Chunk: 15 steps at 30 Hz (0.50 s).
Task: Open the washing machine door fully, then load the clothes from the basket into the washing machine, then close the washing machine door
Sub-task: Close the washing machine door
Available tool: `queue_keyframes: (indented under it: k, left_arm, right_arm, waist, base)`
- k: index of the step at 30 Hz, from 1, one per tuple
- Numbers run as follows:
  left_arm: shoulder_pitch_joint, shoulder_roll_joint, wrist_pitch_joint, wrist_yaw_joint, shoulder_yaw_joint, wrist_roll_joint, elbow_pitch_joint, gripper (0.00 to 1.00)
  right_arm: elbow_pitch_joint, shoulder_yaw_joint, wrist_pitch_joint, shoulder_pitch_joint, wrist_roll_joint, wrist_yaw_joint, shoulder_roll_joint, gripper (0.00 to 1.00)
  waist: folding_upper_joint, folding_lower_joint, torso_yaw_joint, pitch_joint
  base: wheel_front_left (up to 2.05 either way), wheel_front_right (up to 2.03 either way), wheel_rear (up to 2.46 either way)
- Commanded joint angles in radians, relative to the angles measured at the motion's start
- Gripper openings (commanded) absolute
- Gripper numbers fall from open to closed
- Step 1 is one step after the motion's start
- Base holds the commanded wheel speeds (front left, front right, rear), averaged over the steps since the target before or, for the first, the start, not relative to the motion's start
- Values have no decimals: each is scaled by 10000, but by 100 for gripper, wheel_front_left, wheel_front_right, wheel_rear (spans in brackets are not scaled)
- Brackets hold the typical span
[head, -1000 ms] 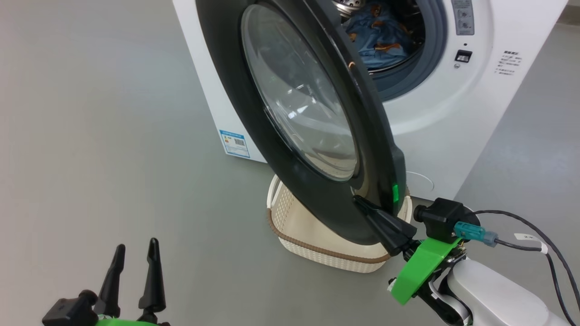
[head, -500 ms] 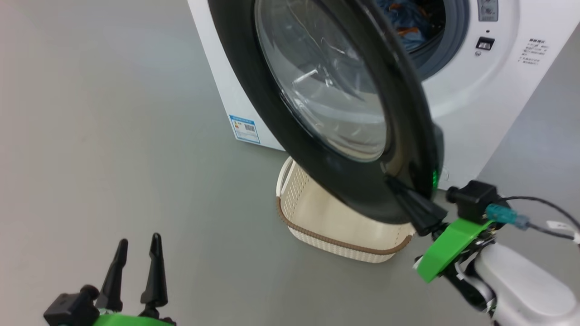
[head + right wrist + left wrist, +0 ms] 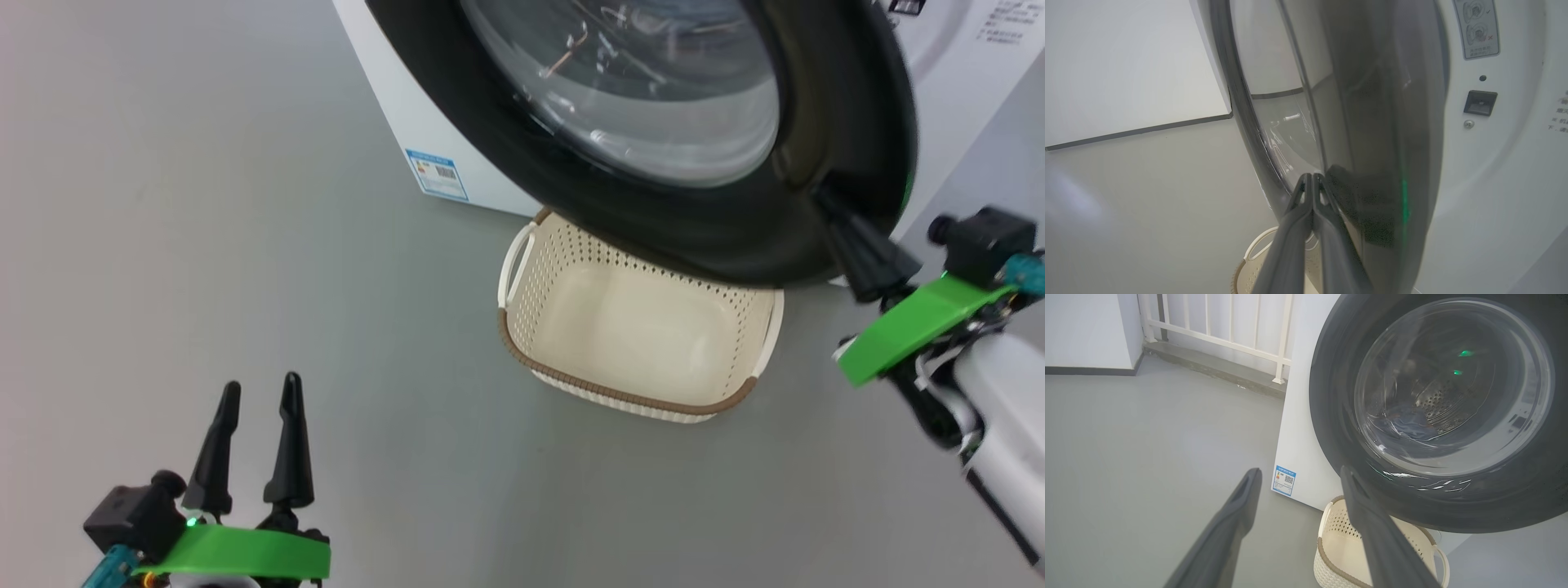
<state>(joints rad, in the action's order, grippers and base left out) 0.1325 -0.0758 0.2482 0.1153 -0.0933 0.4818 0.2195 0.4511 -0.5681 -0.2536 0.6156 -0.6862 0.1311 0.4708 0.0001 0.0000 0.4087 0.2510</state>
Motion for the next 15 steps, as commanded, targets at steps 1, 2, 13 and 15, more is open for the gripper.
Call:
queue_keyframes:
  k: [1,2,13,15]
  left_arm:
    - [362,-169,135,67,307,-142,-250,100]
    - [418,-161,135,74,296,-160,-244,100]
    - [898,-86,135,132,232,-212,-254,100]
    - [966,-75,135,137,279,-203,-252,100]
  right_arm:
    - [-68,148,-82,367,13,-4,276,0]
    - [-29,210,-82,519,-2,-4,306,0]
    - [660,1042,-82,2253,42,-4,664,0]
    - [728,1145,-82,2464,126,-4,658,0]
  waist:
    - [-1,0,26,425]
    - [-1,0,38,526]
    - [-1,0,325,1580]
    - [-1,0,366,1670]
  base:
    - [0,0,0]
    - [0,0,0]
    - [0,0,0]
    - [0,0,0]
